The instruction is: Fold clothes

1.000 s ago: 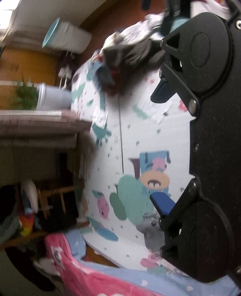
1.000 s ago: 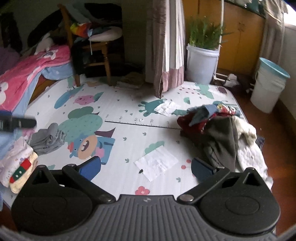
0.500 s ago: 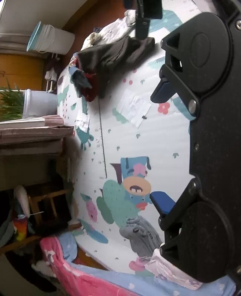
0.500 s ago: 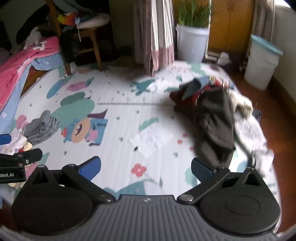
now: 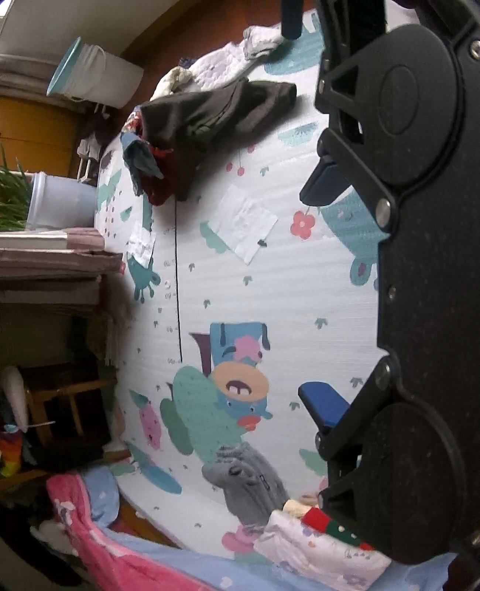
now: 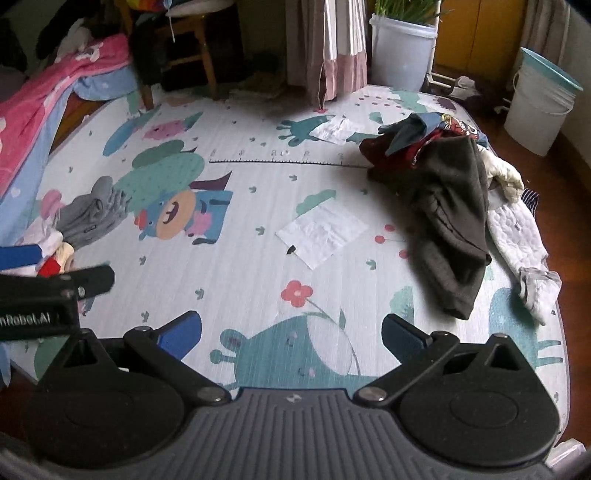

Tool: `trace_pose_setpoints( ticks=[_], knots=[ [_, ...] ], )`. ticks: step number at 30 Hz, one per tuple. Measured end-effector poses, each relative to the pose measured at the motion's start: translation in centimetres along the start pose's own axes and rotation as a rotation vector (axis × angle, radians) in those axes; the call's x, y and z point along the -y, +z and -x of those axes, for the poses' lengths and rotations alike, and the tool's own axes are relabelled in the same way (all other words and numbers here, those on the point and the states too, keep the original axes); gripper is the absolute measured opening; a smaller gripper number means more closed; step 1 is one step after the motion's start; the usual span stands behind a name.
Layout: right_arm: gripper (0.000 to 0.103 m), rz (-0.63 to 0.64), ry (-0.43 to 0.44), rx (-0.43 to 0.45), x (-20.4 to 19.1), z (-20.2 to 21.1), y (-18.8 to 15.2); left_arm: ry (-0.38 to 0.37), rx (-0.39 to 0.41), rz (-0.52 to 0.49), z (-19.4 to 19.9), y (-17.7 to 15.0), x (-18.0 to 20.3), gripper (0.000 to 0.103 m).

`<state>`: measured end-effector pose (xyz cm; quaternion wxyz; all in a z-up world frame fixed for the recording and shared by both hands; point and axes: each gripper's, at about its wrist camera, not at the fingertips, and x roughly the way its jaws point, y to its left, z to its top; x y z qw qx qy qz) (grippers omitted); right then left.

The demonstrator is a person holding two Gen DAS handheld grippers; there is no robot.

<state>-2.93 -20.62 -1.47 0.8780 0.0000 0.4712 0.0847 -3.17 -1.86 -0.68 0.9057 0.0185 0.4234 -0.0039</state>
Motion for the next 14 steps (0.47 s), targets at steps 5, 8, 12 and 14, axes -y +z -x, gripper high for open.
trace_pose_setpoints(
  ticks=[5, 8, 12, 14],
  knots=[
    [0.103, -0.033, 0.004, -0.014, 0.08, -0.14, 0.04, 0.008, 0.004, -0.022, 0.16, -0.29, 0.32, 0.103],
    [0.103, -0.046, 0.001, -0.008, 0.47, -0.19, 0.16, 0.003, 0.001, -0.027, 0.18, -0.47, 0.34, 0.103],
    [0.103, -0.052, 0.005, -0.008, 0.8, -0.29, 0.34, -0.012, 0.02, -0.038, 0.62, -0.5, 0.43, 0.103],
    [0.103, -0.056, 0.01, -0.011, 0.9, -0.36, 0.42, -0.014, 0.023, -0.036, 0.66, -0.49, 0.49, 0.103]
  ],
)
